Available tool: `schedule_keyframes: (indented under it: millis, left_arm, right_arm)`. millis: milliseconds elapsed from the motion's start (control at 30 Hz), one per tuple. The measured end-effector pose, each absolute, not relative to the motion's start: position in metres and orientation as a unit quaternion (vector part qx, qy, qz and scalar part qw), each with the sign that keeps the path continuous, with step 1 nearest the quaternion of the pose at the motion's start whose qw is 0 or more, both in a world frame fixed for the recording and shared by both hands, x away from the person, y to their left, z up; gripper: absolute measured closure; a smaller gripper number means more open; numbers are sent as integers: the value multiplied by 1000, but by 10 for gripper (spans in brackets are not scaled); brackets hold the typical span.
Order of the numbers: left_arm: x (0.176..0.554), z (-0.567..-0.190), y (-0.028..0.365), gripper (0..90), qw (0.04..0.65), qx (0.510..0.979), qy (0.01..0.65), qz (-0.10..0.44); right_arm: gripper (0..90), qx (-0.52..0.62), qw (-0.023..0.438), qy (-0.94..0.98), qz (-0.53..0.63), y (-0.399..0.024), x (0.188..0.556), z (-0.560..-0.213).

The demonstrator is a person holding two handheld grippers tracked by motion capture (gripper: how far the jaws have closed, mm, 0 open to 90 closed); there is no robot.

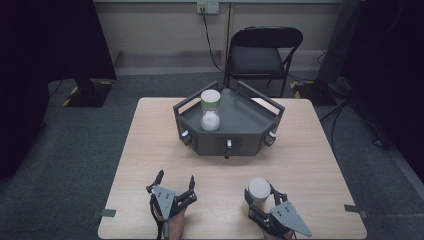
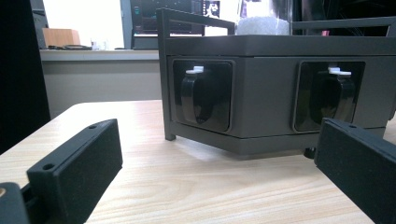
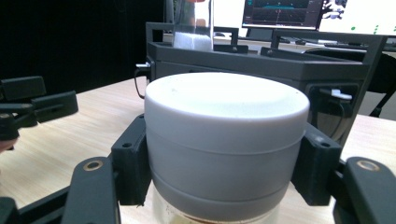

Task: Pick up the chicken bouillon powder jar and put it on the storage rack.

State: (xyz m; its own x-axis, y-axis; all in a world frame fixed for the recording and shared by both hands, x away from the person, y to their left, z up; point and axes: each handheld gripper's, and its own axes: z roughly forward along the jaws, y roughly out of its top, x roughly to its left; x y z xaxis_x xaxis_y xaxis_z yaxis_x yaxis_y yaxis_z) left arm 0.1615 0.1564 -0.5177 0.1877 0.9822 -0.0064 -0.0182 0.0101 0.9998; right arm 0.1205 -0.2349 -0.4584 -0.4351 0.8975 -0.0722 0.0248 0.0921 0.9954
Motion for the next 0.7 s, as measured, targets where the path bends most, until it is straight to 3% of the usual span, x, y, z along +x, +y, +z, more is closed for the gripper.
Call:
schedule_keyframes:
  millis: [700]
  left_arm:
    - [162, -518, 157, 2, 553, 538, 447, 453]
  right_arm:
    - [330, 332, 356, 649, 585, -246, 161, -403]
